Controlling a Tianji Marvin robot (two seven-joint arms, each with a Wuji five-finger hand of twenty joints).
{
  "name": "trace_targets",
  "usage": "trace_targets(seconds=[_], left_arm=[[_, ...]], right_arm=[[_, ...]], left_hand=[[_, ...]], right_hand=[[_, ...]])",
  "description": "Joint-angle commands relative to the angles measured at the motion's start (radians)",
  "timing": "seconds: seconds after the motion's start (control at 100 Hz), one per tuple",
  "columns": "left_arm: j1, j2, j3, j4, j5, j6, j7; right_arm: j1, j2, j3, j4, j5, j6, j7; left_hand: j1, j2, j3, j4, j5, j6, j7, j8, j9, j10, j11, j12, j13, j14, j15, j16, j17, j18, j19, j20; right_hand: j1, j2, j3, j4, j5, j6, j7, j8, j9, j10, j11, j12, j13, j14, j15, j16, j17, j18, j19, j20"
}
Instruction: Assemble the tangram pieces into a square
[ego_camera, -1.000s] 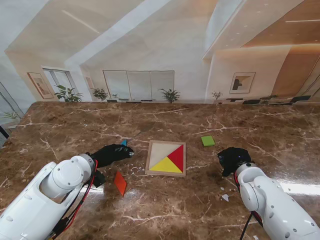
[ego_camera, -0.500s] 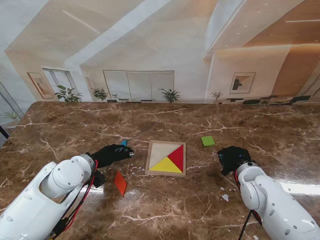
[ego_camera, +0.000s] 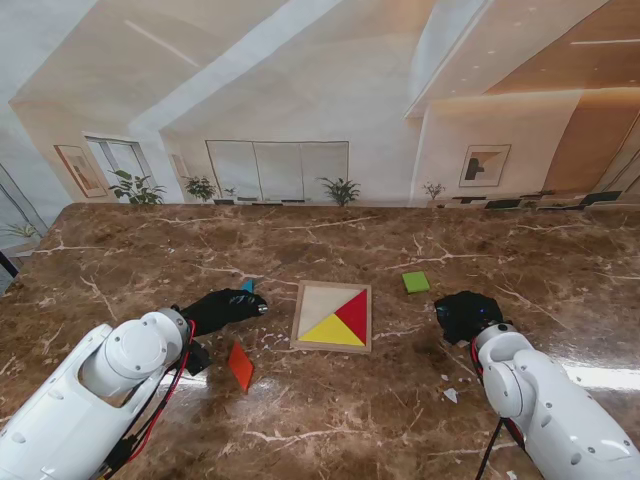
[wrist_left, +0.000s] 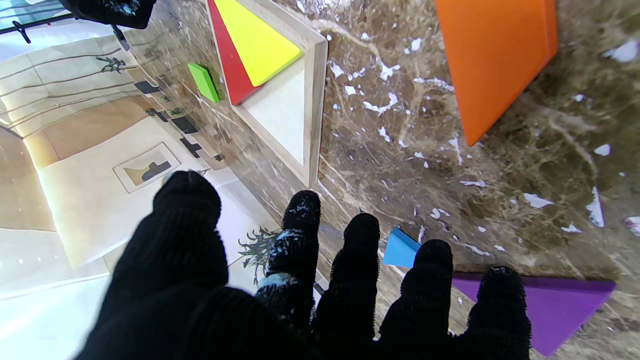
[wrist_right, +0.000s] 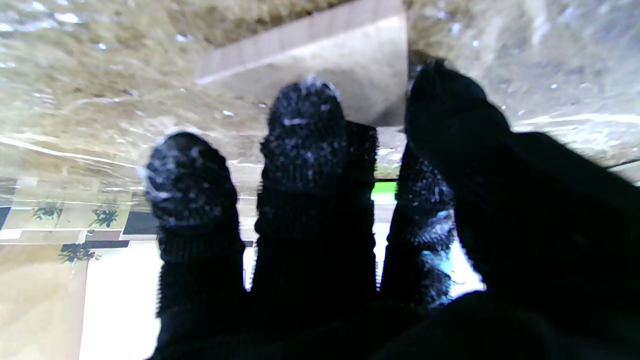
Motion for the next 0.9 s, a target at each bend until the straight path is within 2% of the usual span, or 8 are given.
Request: trace_targets(seconds=[0.0, 0.12, 0.2, 0.26, 0.3, 0.33, 0.56, 0.89], left_arm=[[0.005, 0.0, 0.001, 0.003, 0.001, 0.002, -0.001], [0.004, 0.001, 0.001, 0.003, 0.001, 0.003, -0.003], [0.004, 0.001, 0.001, 0.003, 0.0, 0.005, -0.005], [0.003, 0.001, 0.002, 0.004, 0.0, 0.005, -0.005], [0.003, 0.001, 0.002, 0.004, -0.001, 0.005, -0.005], [0.003, 0.001, 0.002, 0.005, -0.001, 0.005, -0.005], [0.004, 0.002, 0.001, 0.005, -0.007, 0.007, -0.012], [0.007, 0.002, -0.002, 0.006, -0.012, 0.006, -0.012]], right_arm=[[-0.045, -0.004, -0.02, 0.073, 0.007, -0.003, 0.043], [-0.043, -0.005, -0.016, 0.072, 0.016, -0.006, 0.049], [-0.041, -0.004, -0.01, 0.071, 0.019, -0.02, 0.056], [-0.041, -0.004, -0.001, 0.067, 0.026, -0.03, 0.066], [-0.04, -0.005, 0.005, 0.063, 0.031, -0.036, 0.072], [-0.04, -0.005, 0.011, 0.061, 0.034, -0.044, 0.074], [-0.032, -0.009, 0.051, 0.049, 0.057, -0.082, 0.077], [-0.01, -0.023, 0.101, 0.048, 0.096, -0.098, 0.022]], left_hand=[[0.013, 0.029, -0.027, 0.018, 0.016, 0.002, -0.007, -0.023, 0.015, 0.008, 0.007, -0.002, 0.017, -0.002, -0.011, -0.004, 0.003, -0.002, -0.024, 0.025], [0.014, 0.029, -0.026, 0.018, 0.016, 0.002, -0.007, -0.023, 0.016, 0.008, 0.008, -0.002, 0.017, -0.001, -0.011, -0.004, 0.003, -0.002, -0.024, 0.025], [0.014, 0.029, -0.026, 0.018, 0.016, 0.003, -0.007, -0.023, 0.015, 0.008, 0.008, -0.002, 0.017, -0.002, -0.011, -0.004, 0.003, -0.003, -0.024, 0.025], [0.013, 0.03, -0.026, 0.018, 0.016, 0.003, -0.008, -0.023, 0.016, 0.009, 0.008, -0.002, 0.017, -0.002, -0.011, -0.004, 0.003, -0.003, -0.024, 0.025], [0.013, 0.029, -0.026, 0.018, 0.017, 0.002, -0.007, -0.023, 0.016, 0.007, 0.008, -0.002, 0.018, -0.002, -0.01, -0.004, 0.004, -0.002, -0.024, 0.025], [0.013, 0.029, -0.026, 0.018, 0.016, 0.003, -0.007, -0.023, 0.016, 0.008, 0.008, -0.002, 0.017, -0.002, -0.011, -0.004, 0.004, -0.002, -0.024, 0.025], [0.013, 0.03, -0.026, 0.017, 0.016, 0.003, -0.008, -0.023, 0.015, 0.008, 0.007, -0.002, 0.018, -0.001, -0.01, -0.004, 0.004, -0.002, -0.024, 0.025], [0.014, 0.029, -0.027, 0.017, 0.021, 0.005, -0.007, -0.023, 0.023, 0.012, 0.009, -0.001, 0.023, 0.0, -0.009, -0.003, 0.006, -0.001, -0.023, 0.026]], right_hand=[[0.042, 0.033, 0.034, 0.027, -0.041, -0.028, -0.012, -0.029, 0.157, 0.027, -0.067, -0.072, 0.04, 0.005, 0.028, 0.01, 0.026, 0.027, 0.01, 0.002], [0.02, 0.035, 0.027, 0.02, -0.061, -0.016, -0.059, -0.076, 0.136, 0.033, -0.073, -0.066, 0.039, 0.011, 0.014, 0.003, 0.016, 0.025, 0.006, 0.005], [-0.054, 0.011, 0.011, 0.007, -0.108, 0.011, -0.19, -0.094, 0.02, 0.034, -0.045, -0.077, 0.039, 0.029, -0.048, -0.026, -0.024, 0.027, -0.009, 0.022], [-0.114, 0.012, 0.014, 0.048, -0.113, 0.032, -0.278, -0.063, -0.059, 0.036, 0.0, -0.08, 0.038, 0.039, -0.08, -0.037, -0.053, 0.033, -0.007, 0.038], [-0.162, 0.019, 0.016, 0.132, -0.118, 0.049, -0.364, 0.07, -0.103, 0.04, 0.013, -0.099, 0.036, 0.045, -0.098, -0.037, -0.07, 0.035, -0.005, 0.048], [-0.189, 0.012, 0.01, 0.147, -0.142, 0.051, -0.396, 0.095, -0.137, 0.045, 0.012, -0.101, 0.028, 0.05, -0.106, -0.039, -0.084, 0.039, -0.004, 0.051], [-0.286, -0.008, -0.023, 0.139, -0.281, 0.073, -0.499, 0.079, -0.35, 0.065, -0.005, -0.102, -0.044, 0.053, -0.088, -0.029, -0.162, 0.026, 0.018, 0.07], [-0.299, 0.012, -0.034, 0.141, -0.329, 0.085, -0.5, 0.077, -0.415, 0.057, 0.014, -0.093, -0.114, 0.022, -0.084, -0.052, -0.222, -0.041, -0.017, 0.04]])
